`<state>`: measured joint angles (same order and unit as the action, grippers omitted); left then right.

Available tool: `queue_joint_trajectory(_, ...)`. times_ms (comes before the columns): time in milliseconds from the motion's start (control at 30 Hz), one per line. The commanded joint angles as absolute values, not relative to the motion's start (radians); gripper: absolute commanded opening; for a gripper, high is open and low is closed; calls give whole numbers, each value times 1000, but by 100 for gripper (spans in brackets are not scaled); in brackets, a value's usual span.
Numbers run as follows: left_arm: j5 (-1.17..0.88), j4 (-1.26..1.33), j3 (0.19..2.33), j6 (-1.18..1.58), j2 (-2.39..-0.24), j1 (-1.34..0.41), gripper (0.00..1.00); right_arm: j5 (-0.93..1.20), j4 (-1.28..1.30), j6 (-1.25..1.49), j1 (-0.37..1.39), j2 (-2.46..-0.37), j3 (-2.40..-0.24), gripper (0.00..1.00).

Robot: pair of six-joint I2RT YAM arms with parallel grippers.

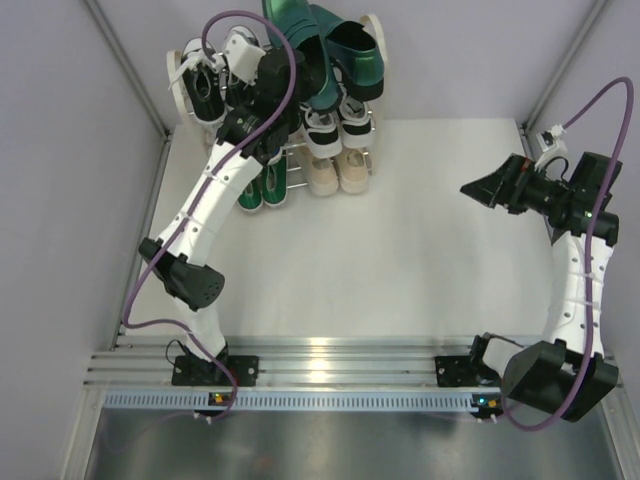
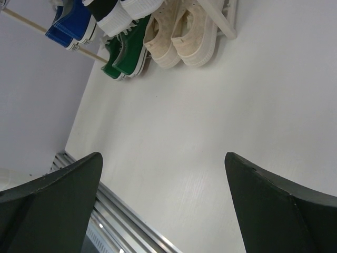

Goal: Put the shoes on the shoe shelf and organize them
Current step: Place the shoe at the shoe shelf.

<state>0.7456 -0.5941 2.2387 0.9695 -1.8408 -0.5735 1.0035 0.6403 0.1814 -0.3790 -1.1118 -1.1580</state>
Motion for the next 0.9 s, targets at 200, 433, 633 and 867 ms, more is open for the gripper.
queue_joint_trajectory(200, 772, -482, 2289, 1086, -1825, -552, 0, 1017, 641, 147, -403, -1086, -1161, 99)
queue_joint_trajectory(433, 747, -485, 2286, 1149, -1851, -537, 0, 1022, 650, 143, -405, -1085, -1160, 99)
queue_joint_trajectory(633, 721, -485, 2284, 1169, -1859, -529, 16, 1023, 667, 124, -410, -1086, -1163, 99)
queue_joint_trajectory(867, 700, -482, 2270, 1180, -1850, -523, 30, 1025, 666, 126, -413, -1089, -1164, 99)
